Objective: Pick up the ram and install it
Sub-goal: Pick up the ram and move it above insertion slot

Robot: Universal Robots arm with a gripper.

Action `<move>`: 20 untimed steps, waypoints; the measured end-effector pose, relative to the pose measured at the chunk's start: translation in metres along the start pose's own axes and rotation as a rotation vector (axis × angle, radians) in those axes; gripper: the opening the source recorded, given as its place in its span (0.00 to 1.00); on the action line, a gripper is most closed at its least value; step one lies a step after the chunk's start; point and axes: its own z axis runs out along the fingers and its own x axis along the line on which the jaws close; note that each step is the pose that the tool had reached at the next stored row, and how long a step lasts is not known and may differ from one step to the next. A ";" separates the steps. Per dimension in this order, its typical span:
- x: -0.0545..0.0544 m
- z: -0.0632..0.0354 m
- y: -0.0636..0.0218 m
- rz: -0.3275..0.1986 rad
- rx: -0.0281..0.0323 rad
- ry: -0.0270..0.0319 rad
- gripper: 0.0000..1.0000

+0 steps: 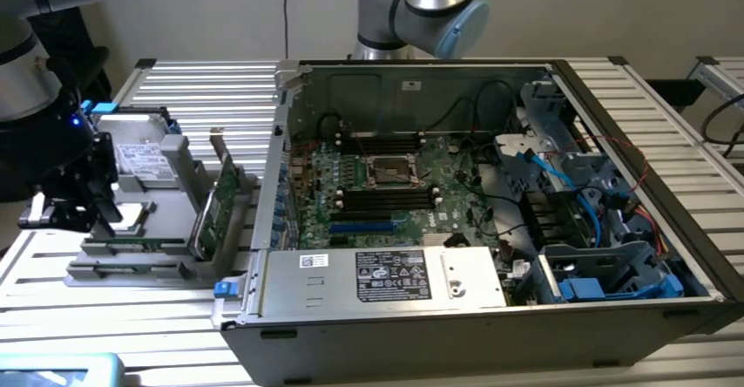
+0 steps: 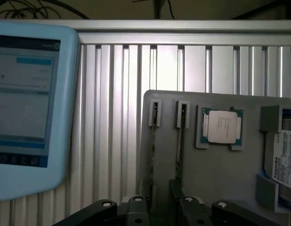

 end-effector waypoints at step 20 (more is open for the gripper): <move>0.005 0.0364 -0.0043 -0.002 0.0000 0.0001 0.38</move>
